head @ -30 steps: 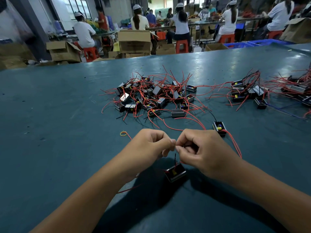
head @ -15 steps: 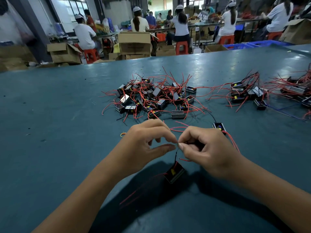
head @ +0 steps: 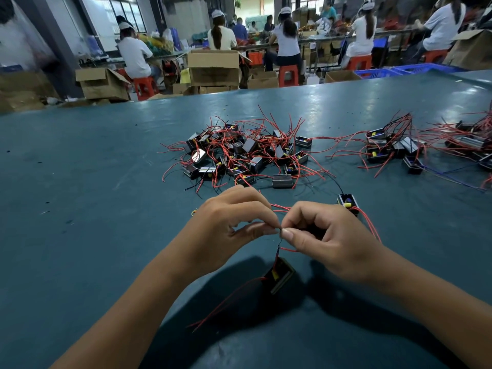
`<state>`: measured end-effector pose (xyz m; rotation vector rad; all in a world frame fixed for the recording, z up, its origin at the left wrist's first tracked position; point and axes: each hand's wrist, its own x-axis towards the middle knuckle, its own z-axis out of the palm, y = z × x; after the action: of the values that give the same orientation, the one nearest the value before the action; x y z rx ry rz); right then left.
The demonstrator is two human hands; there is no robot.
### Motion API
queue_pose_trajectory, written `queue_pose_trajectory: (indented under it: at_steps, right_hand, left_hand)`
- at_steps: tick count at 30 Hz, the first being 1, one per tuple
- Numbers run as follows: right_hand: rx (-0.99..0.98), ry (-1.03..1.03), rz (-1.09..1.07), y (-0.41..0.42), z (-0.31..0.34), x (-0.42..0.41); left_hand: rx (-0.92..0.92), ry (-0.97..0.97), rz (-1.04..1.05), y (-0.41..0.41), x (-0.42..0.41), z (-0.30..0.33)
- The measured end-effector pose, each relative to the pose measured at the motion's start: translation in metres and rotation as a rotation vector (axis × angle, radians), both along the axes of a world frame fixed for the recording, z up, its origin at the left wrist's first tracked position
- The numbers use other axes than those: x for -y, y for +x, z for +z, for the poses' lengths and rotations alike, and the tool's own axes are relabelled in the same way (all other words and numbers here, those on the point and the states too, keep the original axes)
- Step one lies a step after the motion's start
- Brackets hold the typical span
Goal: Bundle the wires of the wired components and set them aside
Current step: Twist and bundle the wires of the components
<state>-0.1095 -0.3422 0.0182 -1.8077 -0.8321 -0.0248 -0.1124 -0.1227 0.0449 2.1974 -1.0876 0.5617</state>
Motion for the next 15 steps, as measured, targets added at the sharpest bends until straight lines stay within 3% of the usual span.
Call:
queue_pose_trajectory:
  at_steps: [15]
  right_hand:
    - [0.000, -0.030, 0.017, -0.0020, 0.0018, -0.0005]
  left_hand:
    - [0.053, 0.068, -0.019, -0.0021, -0.0016, 0.0025]
